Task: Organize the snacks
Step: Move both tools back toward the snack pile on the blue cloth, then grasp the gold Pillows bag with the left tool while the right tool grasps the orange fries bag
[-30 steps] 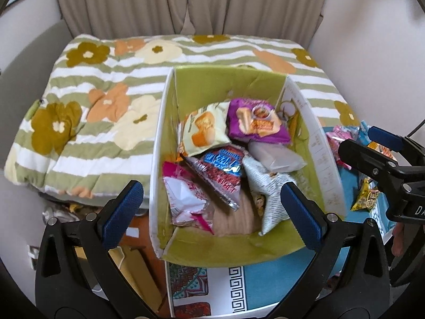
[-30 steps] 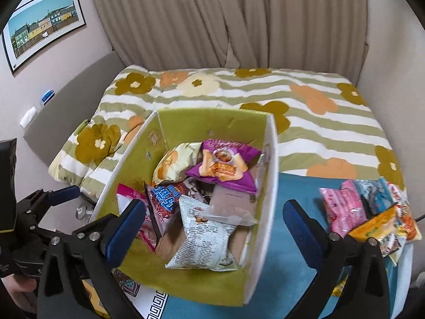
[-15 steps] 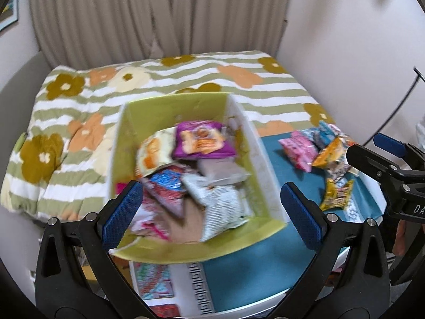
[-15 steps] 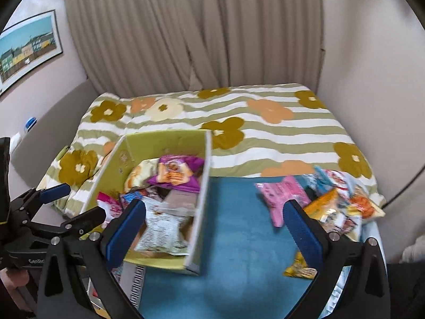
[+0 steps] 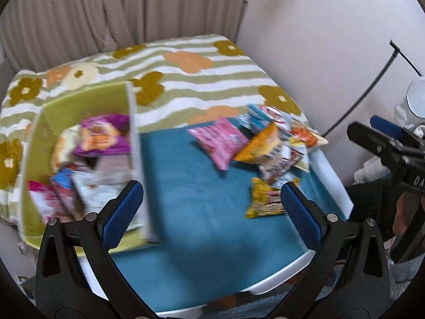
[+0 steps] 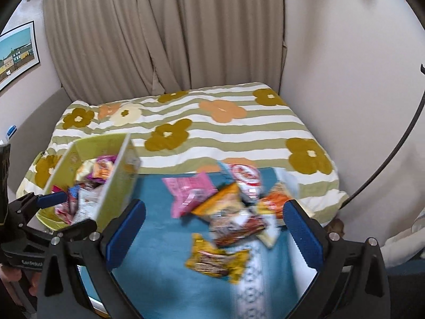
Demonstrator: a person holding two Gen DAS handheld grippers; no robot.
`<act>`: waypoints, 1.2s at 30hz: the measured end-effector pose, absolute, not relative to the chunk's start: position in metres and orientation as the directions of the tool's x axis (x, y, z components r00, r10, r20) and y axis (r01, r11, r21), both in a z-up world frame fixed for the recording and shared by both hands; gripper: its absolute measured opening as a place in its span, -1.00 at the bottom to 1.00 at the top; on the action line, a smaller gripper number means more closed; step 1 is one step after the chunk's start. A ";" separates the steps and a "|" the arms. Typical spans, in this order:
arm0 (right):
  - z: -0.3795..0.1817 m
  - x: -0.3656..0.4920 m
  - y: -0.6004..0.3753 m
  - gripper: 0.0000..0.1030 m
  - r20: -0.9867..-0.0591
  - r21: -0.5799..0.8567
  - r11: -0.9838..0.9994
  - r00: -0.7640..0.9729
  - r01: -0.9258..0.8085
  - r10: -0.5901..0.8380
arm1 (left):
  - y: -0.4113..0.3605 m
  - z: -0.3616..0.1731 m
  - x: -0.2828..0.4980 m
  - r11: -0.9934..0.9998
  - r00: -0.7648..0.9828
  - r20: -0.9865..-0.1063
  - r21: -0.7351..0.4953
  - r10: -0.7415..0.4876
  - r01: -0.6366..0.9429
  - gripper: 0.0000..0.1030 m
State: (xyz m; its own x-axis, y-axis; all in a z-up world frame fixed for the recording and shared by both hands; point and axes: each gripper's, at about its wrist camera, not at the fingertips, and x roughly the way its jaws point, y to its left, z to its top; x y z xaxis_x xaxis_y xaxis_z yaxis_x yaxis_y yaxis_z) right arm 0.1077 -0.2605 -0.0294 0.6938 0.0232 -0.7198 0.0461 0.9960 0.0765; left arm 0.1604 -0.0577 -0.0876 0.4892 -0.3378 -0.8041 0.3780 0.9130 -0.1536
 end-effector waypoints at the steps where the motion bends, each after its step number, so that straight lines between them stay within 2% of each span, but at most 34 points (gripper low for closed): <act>1: -0.031 0.108 -0.271 0.99 -0.721 0.076 0.996 0.693 0.043 0.025 | -0.069 -0.091 0.160 0.911 0.480 -0.809 -0.156 -0.340 0.382 0.99; 11: -0.077 0.133 -0.360 0.99 -0.761 0.064 0.996 0.643 -0.057 0.086 | -0.159 -0.150 0.161 0.912 0.402 -0.853 -0.183 -0.334 0.368 0.99; 22: -0.161 0.188 -0.386 0.99 -0.826 0.048 0.970 0.536 -0.240 0.173 | -0.189 -0.240 0.174 0.933 0.326 -0.899 -0.195 -0.294 0.303 0.99; 33: -0.213 0.220 -0.383 0.98 -0.845 0.068 0.944 0.483 -0.324 0.227 | -0.207 -0.286 0.179 0.935 0.290 -0.918 -0.179 -0.271 0.307 0.99; 34: -0.217 0.221 -0.383 0.95 -0.847 0.069 0.941 0.479 -0.330 0.230 | -0.209 -0.289 0.179 0.934 0.285 -0.919 -0.181 -0.272 0.308 0.94; 35: -0.220 0.222 -0.382 0.91 -0.849 0.073 0.939 0.473 -0.335 0.235 | -0.209 -0.291 0.179 0.933 0.278 -0.920 -0.188 -0.277 0.308 0.79; 36: -0.222 0.223 -0.382 0.87 -0.851 0.083 0.937 0.466 -0.338 0.243 | -0.210 -0.291 0.179 0.933 0.285 -0.919 -0.180 -0.272 0.310 0.76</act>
